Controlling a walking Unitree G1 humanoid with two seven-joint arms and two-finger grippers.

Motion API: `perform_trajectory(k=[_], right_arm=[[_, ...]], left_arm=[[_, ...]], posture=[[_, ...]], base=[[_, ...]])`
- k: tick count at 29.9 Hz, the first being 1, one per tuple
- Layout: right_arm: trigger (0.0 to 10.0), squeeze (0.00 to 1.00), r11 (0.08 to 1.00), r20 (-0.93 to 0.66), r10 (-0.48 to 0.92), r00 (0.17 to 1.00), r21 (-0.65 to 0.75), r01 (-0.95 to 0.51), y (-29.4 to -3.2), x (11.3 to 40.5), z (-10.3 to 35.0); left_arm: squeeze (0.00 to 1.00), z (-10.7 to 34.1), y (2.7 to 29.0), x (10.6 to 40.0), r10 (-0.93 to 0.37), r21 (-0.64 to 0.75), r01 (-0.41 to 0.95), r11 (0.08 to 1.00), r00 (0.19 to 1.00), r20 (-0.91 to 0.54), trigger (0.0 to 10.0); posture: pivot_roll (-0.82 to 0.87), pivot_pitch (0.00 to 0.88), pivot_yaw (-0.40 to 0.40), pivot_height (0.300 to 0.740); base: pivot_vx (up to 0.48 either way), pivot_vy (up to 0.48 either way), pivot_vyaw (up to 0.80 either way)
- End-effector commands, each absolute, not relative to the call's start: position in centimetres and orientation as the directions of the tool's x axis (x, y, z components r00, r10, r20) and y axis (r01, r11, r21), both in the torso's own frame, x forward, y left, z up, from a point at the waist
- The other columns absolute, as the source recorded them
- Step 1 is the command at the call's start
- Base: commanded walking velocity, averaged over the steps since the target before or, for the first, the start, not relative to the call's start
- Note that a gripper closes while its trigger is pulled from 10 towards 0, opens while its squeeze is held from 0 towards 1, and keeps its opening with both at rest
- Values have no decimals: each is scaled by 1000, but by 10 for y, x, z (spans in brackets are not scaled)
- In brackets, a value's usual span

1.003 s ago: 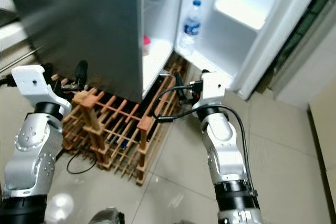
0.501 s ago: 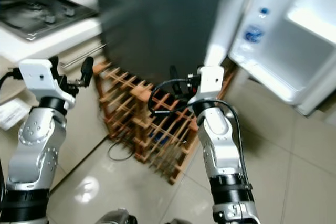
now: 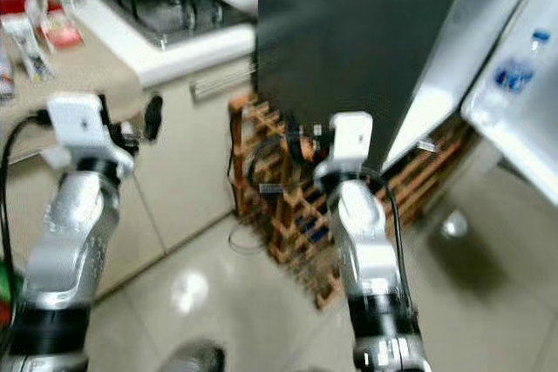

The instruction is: Restocking fridge

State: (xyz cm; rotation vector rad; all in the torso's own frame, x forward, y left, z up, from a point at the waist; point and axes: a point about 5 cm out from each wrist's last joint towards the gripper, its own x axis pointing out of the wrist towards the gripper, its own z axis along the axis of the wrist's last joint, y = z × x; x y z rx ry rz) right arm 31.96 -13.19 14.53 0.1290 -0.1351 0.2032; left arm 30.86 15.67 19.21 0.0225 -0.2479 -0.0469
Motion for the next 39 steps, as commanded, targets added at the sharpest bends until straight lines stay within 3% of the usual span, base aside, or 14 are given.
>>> perform_trajectory(k=[1,8,26,39], right_arm=[[10000,0,967,167,206,964,114,-227,-124,319,150],[10000,0,966,181,218,959,102,-239,-117,318,151],[10000,0,966,187,218,958,100,-240,-114,317,150],[10000,0,983,184,165,969,55,-178,-122,319,151]], left_arm=[[0,187,164,308,-22,47,12,999,975,220,10000],[0,192,164,310,-44,75,27,997,972,230,10000],[0,189,169,315,-17,86,0,996,980,198,10000],[0,188,159,320,-76,55,66,996,977,197,10000]], posture=[[-32,0,-5,711],[-35,0,15,711],[-30,0,25,711],[-75,0,46,711]], base=[[0,0,694],[0,0,694],[301,-369,682],[28,0,626]])
